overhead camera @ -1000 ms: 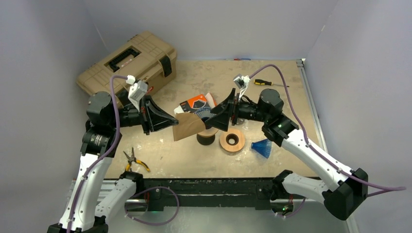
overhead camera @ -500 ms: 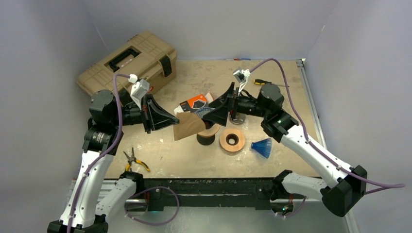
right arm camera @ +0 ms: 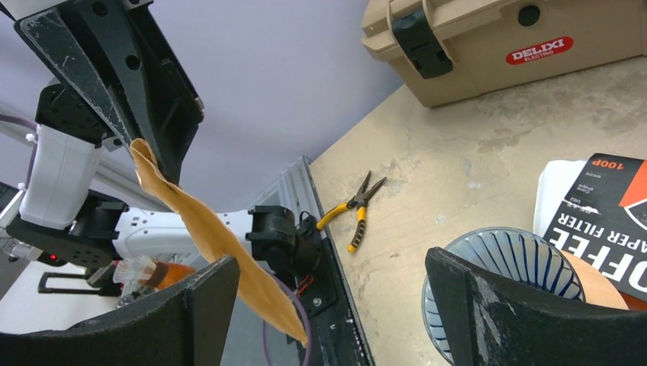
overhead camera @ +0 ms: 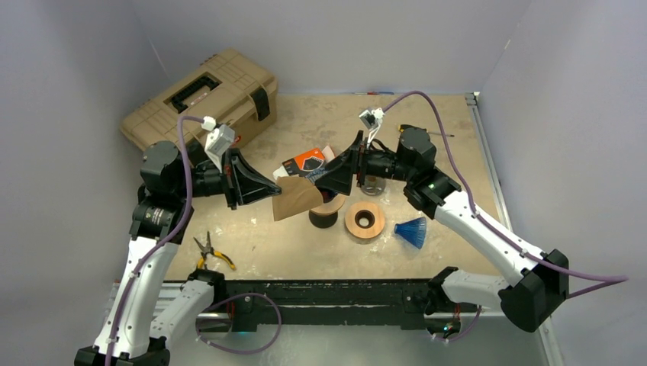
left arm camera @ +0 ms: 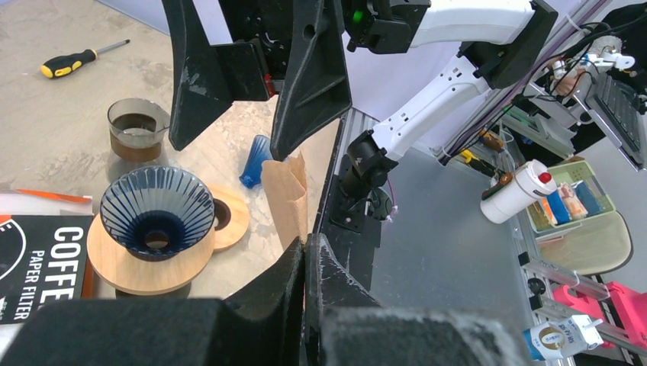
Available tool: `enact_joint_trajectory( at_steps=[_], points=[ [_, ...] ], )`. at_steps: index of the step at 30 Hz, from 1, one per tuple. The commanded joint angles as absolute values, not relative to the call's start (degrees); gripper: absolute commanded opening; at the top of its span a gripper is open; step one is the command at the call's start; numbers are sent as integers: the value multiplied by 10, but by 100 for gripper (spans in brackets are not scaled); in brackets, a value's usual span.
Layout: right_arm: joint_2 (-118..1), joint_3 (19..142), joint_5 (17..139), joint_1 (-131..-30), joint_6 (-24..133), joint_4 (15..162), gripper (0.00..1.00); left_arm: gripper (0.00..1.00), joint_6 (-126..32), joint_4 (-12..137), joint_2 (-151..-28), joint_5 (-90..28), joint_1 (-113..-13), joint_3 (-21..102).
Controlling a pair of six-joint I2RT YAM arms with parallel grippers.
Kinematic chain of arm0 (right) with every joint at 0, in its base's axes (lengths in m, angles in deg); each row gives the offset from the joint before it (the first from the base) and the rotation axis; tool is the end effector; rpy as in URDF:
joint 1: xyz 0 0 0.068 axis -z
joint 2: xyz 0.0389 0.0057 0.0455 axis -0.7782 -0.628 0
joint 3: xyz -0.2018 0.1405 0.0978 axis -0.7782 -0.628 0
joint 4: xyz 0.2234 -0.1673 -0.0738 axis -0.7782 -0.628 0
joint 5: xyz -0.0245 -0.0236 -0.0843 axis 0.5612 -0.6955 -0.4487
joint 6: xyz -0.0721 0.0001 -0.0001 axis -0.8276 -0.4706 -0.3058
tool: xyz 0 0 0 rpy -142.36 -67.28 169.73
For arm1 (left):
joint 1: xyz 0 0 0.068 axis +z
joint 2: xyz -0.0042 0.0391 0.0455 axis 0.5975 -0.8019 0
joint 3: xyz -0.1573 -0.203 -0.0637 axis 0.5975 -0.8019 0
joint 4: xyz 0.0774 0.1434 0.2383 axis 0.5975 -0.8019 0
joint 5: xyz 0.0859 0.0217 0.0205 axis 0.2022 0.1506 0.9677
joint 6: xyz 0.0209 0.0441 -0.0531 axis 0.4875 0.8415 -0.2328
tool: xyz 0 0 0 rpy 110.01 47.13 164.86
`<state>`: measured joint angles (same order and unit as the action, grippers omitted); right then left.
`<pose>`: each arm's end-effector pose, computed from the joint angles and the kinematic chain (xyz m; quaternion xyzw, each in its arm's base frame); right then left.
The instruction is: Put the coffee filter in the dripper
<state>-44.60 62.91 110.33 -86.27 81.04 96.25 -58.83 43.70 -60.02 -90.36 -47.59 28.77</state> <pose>0.2393 0.2158 0.3594 -0.2491 0.6722 0.5725 0.3980 0.1738 -0.0898 0.4194 0.3193 0.6365 -0.5538 0.4315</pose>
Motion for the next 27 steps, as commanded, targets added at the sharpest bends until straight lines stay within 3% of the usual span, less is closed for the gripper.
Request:
enact_joint_trajectory(
  at_steps=[1,20,27],
  points=[
    [-443,645,1122,-863,814,973,96,0,-592,463,-601,-907,-473,286],
    [-443,630,1158,-889,821,1002,96,0,-587,461,-620,-883,-473,271],
    [-463,634,1163,-910,823,1013,86,0,-589,461,-619,-883,-473,270]
  ],
)
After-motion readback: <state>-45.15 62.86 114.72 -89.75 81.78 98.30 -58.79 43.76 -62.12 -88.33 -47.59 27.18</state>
